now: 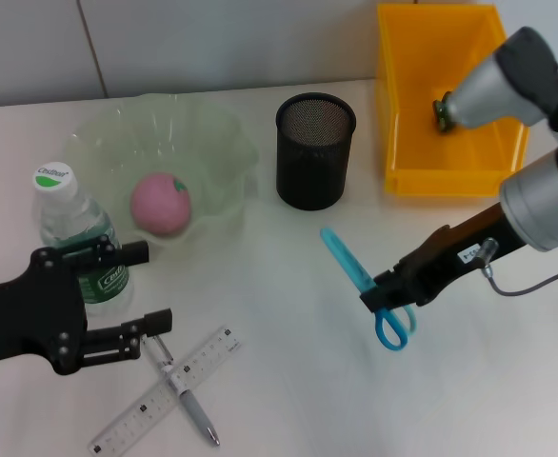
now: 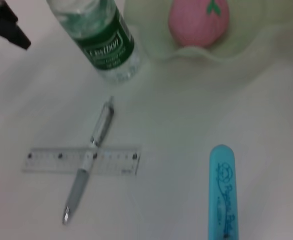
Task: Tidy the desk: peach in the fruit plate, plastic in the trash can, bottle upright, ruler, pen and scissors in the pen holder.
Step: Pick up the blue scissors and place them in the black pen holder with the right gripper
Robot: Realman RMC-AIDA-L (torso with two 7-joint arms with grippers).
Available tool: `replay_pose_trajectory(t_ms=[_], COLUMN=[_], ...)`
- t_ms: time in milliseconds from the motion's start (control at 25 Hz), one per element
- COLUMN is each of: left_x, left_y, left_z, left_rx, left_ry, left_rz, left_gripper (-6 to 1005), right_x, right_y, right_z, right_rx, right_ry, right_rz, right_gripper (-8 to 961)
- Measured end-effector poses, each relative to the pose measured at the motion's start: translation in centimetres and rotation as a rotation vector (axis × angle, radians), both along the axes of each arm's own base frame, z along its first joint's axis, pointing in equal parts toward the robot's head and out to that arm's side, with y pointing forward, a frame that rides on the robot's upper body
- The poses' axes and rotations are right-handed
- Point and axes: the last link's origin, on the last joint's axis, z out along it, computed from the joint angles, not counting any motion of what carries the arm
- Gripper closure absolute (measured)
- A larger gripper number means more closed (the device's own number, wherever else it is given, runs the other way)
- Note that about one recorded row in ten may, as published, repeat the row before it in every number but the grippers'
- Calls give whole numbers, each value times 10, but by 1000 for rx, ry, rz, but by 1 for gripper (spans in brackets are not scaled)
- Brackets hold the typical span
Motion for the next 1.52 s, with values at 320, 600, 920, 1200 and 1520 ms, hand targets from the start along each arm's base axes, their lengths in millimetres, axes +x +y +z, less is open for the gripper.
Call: replay_pose_trajectory(t_ms=[320, 600, 920, 1200, 1520], left_x=[8, 15, 23, 30, 41], left_y=[-1, 3, 8, 11, 15], left_z=[5, 7, 16, 21, 34], left_rx=[-18, -51, -77, -118, -171], left_ry=[-93, -141, -207, -265, -305], left_rz=[26, 62, 111, 154, 200], left_gripper=[212, 212, 213, 213, 212], right_x=[20, 24, 12, 8, 6], right_y=[9, 21, 26, 36, 42], right_z=[11, 32, 53, 72, 82], right_rx=[85, 208, 358, 574, 827], right_ry=[201, 345, 409, 352, 311], right_rz=[86, 258, 576, 888, 1141], right_gripper=[703, 702, 702, 702, 702])
